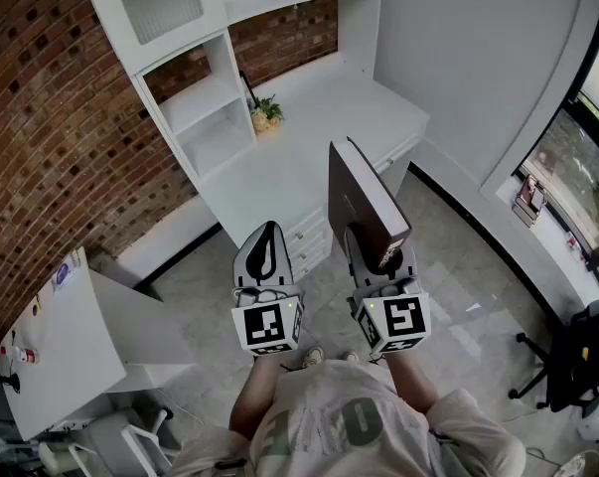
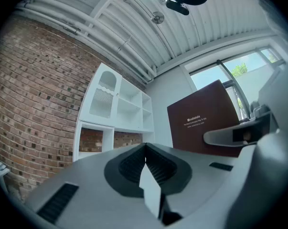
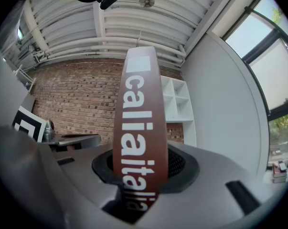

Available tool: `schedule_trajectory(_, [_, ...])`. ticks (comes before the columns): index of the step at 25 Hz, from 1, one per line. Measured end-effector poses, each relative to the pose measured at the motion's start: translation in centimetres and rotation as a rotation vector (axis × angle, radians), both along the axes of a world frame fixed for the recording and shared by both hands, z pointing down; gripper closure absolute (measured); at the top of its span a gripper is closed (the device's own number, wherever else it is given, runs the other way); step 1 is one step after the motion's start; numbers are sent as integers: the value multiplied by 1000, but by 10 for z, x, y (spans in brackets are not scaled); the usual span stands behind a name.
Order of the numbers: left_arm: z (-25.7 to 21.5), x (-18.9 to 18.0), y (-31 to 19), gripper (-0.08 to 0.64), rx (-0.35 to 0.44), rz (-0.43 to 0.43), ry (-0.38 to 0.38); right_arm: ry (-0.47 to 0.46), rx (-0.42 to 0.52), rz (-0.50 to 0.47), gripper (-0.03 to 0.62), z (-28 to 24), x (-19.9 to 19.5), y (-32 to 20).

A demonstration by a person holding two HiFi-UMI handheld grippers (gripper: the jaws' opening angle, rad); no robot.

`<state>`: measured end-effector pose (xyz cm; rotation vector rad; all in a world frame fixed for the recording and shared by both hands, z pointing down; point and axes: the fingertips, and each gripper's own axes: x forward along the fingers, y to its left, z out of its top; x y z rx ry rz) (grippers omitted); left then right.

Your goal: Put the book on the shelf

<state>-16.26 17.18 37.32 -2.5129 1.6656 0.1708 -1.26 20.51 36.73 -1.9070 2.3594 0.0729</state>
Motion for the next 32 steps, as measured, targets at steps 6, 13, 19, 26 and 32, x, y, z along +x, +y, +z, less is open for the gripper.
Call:
schedule_trajectory(6, [4,18,3,548,-10,31,-11,-26,-16,6,442,5,17,-2])
schedule_trajectory(13, [10,23,8,548,-26,2,-6,-50,34,-48,440,-2,26,6])
schedule_trajectory(19, [11,40,19,548,-18,-9,-11,-64,20,-36,441,2,54,12])
schedule_trajectory(26, [25,56,32,548,-9,-42,16,-96,-3,-18,440,19,95,21])
schedule_trajectory(32, [22,66,35,548,8,-47,13,-108,-2,-20,440,24,108,25])
